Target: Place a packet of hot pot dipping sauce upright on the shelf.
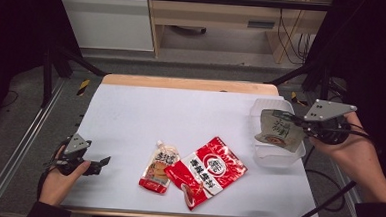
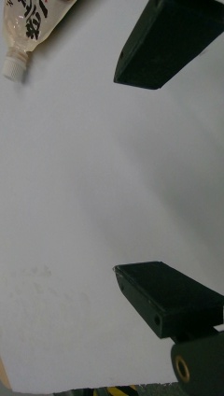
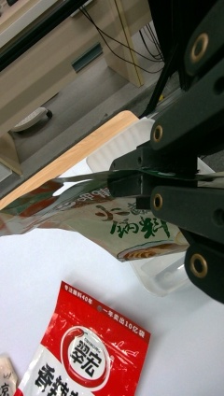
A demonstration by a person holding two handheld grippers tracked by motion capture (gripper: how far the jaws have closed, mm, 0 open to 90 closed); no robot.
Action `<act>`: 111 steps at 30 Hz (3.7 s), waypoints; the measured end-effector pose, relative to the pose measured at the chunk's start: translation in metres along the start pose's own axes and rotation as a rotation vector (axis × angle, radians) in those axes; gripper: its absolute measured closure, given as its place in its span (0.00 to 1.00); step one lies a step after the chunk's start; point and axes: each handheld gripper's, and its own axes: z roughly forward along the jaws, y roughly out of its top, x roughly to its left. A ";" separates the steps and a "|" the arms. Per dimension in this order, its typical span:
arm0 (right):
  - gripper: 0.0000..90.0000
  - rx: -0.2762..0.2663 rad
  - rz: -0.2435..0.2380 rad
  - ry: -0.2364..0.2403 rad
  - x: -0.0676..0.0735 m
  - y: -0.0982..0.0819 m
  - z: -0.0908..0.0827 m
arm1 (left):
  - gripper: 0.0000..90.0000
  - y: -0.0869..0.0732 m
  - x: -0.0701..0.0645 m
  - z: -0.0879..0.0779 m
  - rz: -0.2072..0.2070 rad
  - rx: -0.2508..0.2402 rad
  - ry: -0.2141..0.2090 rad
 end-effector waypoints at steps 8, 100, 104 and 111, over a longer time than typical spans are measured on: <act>1.00 -0.022 0.010 0.030 0.001 -0.007 -0.002 | 0.08 0.000 0.000 0.000 0.000 0.001 0.002; 0.16 -0.076 0.023 0.172 0.124 0.079 0.071 | 0.08 0.001 -0.004 0.002 0.024 0.017 0.002; 0.17 -0.091 0.028 0.187 0.137 0.087 0.084 | 0.08 0.001 -0.004 0.002 0.024 0.016 0.003; 0.27 -0.098 0.049 0.218 0.160 0.100 0.107 | 0.08 0.001 -0.004 0.002 0.026 0.016 0.004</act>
